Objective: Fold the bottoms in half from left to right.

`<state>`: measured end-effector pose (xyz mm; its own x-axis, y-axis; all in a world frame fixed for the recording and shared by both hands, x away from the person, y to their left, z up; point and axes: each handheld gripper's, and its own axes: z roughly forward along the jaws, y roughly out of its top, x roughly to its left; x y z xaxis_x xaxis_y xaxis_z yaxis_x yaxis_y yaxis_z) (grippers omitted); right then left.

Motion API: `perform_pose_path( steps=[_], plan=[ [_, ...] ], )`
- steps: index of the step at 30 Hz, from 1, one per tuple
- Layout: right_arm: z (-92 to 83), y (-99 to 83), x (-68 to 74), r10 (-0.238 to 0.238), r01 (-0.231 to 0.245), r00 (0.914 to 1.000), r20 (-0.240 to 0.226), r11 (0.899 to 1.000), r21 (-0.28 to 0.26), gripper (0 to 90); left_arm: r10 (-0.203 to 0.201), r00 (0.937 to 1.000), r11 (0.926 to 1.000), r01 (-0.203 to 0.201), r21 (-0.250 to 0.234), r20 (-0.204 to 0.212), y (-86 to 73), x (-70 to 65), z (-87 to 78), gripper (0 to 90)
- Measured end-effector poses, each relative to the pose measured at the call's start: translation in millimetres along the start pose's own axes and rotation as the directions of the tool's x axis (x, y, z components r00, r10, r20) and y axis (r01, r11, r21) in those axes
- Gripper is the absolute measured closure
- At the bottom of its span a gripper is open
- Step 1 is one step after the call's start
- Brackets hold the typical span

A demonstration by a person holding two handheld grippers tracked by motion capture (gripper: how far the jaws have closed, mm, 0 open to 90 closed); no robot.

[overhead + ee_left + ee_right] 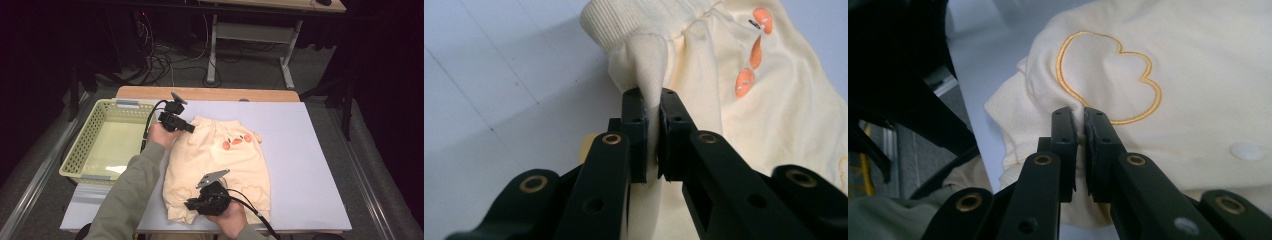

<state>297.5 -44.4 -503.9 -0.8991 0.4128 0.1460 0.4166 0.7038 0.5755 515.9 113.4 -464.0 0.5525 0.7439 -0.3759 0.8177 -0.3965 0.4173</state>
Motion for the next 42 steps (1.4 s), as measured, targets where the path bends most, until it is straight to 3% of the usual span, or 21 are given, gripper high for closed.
perform_pose_path(
  steps=[7,12,17,23,29,35,42],
  plan=[
    [-2.2,-5.8,-4.8,0.038,-0.039,0.9989,-0.028,0.998,-0.042,85.1,-0.001,0.9999,0.9999,0.001,-0.015,0.013,-0.4,1.3,-4.4,82.4],
    [-7.1,-12.2,-8.2,0.087,-0.092,0.9940,-0.066,0.992,-0.090,85.1,0.011,0.9997,0.9991,-0.010,-0.042,0.022,-1.0,0.3,-12.5,82.6],
    [-14.1,-19.6,-13.3,0.153,-0.172,0.9785,-0.139,0.976,-0.137,85.1,0.019,0.9995,0.9975,-0.017,-0.068,0.025,-1.0,-2.1,-23.3,82.6],
    [-16.5,-20.5,-14.8,0.177,-0.212,0.9624,-0.206,0.964,-0.162,85.1,0.024,0.9995,0.9965,-0.023,-0.081,0.021,1.3,-2.8,-36.8,82.6],
    [-17.0,-10.9,-11.6,0.163,-0.208,0.9581,-0.236,0.961,-0.182,85.1,0.023,0.9996,0.9957,-0.021,-0.090,0.019,2.0,-2.1,-45.2,82.6],
    [-13.5,0.8,-6.8,0.132,-0.179,0.9605,-0.245,0.967,-0.180,85.0,0.018,0.9998,0.9951,-0.017,-0.097,0.003,0.8,3.7,-55.9,82.5],
    [-8.8,18.6,-2.3,0.110,-0.165,0.9549,-0.276,0.968,-0.187,85.1,0.007,0.9999,0.9918,-0.008,-0.128,-0.008,-0.5,10.6,-72.1,81.9]
  ],
)
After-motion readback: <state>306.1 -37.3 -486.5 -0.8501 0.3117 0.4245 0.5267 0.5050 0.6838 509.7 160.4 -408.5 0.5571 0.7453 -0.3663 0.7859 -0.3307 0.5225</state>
